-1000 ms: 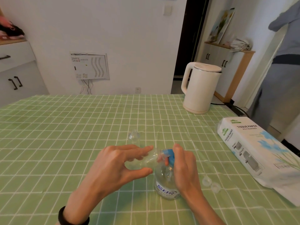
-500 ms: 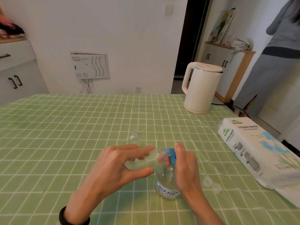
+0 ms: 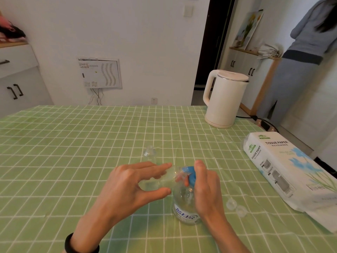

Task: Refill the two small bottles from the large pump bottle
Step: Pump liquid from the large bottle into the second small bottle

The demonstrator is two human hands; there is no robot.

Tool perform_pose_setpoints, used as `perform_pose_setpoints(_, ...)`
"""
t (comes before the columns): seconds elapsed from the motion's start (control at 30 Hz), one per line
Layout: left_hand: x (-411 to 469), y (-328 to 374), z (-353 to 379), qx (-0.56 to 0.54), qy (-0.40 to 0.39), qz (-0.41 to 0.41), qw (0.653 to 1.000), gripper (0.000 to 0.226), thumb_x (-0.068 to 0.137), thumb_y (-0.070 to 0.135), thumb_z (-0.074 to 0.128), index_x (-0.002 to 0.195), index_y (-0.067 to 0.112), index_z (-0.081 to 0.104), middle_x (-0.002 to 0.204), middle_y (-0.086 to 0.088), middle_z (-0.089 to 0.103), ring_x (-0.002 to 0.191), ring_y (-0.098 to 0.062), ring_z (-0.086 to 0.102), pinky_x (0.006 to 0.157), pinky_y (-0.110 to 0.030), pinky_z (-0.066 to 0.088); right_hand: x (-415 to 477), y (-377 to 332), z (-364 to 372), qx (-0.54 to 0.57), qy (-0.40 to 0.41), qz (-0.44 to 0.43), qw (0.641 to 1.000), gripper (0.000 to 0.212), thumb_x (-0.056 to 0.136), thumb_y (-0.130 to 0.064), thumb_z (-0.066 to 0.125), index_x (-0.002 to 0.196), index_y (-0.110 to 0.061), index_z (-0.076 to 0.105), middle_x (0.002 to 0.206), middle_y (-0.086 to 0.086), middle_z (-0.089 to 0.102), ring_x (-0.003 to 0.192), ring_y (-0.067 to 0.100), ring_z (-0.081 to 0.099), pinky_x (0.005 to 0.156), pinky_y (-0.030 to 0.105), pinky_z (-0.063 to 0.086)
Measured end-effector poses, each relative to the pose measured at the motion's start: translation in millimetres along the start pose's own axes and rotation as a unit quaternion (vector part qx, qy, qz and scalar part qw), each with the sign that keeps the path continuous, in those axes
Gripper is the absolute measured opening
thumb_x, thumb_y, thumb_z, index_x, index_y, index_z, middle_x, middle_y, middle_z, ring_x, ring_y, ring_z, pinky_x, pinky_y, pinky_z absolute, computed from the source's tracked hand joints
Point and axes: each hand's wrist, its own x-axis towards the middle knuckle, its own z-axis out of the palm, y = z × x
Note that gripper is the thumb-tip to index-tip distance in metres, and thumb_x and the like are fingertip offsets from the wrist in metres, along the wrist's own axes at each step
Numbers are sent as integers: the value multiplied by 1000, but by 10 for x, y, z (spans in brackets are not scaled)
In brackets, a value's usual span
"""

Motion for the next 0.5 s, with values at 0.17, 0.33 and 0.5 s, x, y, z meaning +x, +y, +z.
perform_pose_setpoints(0.17,1,5,3,-4,4,1,1000,54,79,64,72,130,43,71,99,26,76,92,7,72,80,-31,62,-16,-17,6,1,3,-4,1000,75,94,-71,20,48,-26,57,46,-8,61,45,14,49,65,42,50)
perform_pose_setpoints(0.33,0,19,19,0,10,5,1000,54,80,64,71,130,44,71,99,28,76,92,9,71,80,-30,62,-5,-18,4,20,2,-13,1000,74,92,-65,24,51,-18,63,51,-14,65,51,7,58,65,35,49)
perform_pose_setpoints(0.5,1,27,32,8,9,4,1000,54,79,66,69,130,45,70,101,27,76,92,7,73,80,-34,63,18,2,-16,14,3,-18,1000,59,85,-59,27,49,-30,63,68,1,78,69,20,72,74,42,55)
